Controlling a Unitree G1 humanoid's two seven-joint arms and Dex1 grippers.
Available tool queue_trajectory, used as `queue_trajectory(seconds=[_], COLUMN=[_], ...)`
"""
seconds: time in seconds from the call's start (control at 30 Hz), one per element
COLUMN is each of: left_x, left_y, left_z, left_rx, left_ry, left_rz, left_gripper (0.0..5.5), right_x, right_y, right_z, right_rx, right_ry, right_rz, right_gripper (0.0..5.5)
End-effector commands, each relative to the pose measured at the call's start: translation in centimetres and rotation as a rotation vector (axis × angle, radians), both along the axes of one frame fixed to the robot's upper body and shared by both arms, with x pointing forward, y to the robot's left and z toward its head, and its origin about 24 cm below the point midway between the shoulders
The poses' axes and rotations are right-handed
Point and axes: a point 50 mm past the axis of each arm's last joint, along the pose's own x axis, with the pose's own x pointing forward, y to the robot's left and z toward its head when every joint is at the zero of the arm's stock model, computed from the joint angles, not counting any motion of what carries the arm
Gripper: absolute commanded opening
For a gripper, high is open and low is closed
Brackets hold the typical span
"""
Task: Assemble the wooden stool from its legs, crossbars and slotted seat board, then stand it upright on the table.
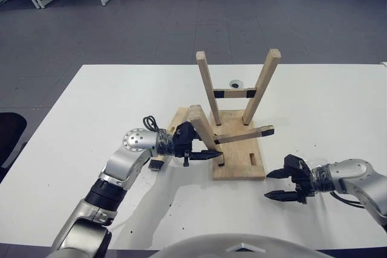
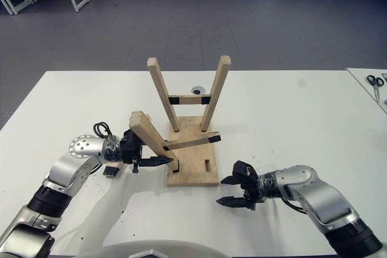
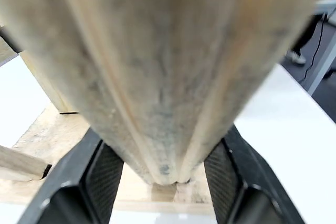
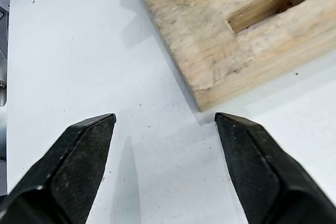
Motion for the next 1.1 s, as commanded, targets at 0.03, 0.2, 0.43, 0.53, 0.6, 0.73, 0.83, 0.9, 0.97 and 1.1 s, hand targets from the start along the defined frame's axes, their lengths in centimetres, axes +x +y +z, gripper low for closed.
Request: queue_trajectory(seconds=[0.03, 0.2, 0.43, 0.53, 0.6, 0.73, 0.83, 0.9, 0.97, 1.1], left_x=[-2.3, -2.7, -1.5, -0.8, 0.0, 1.0, 1.4, 1.7, 2.2, 2.9], left_y=[2.7, 2.4, 2.0, 1.4, 0.7, -0.6, -0.8, -1.1, -1.6, -2.3], left_z=[-5.2, -7.0, -7.9, -7.6, -7.2, -6.9, -7.1, -7.1, -7.3, -7.2], left_rx=[0.388, 0.533, 0.607, 0.577, 0.552, 0.53, 0.535, 0.534, 0.535, 0.538], left_ry=[0.117, 0.1, 0.059, 0.055, 0.044, 0.032, 0.031, 0.036, 0.038, 0.032], left_rz=[0.065, 0.101, 0.067, 0.081, 0.09, 0.084, 0.077, 0.079, 0.082, 0.08], left_gripper=[2.04, 2.04, 2.04, 2.04, 2.04, 2.04, 2.04, 2.04, 2.04, 2.04], right_x=[0.8, 4.2, 6.3, 7.3, 7.7, 7.7, 7.9, 8.6, 9.5, 10.8], right_y=[0.4, -1.2, -2.2, 0.3, 4.2, 10.1, 12.6, 13.8, 14.9, 14.6], right_z=[2.2, 11.4, 20.0, 24.0, 26.4, 28.7, 26.8, 24.0, 19.9, 12.0], right_rx=[0.104, 0.251, 0.219, 0.424, 0.635, 0.97, 0.984, 0.927, 0.806, 0.514], right_ry=[-0.072, -0.357, -0.678, -0.784, -0.817, -0.763, -0.621, -0.493, -0.357, -0.166], right_rz=[-0.055, -0.167, -0.131, -0.073, 0.019, 0.132, 0.205, 0.221, 0.22, 0.186], right_gripper=[3.48, 3.48, 3.48, 3.48, 3.48, 3.48, 3.48, 3.48, 3.48, 3.48])
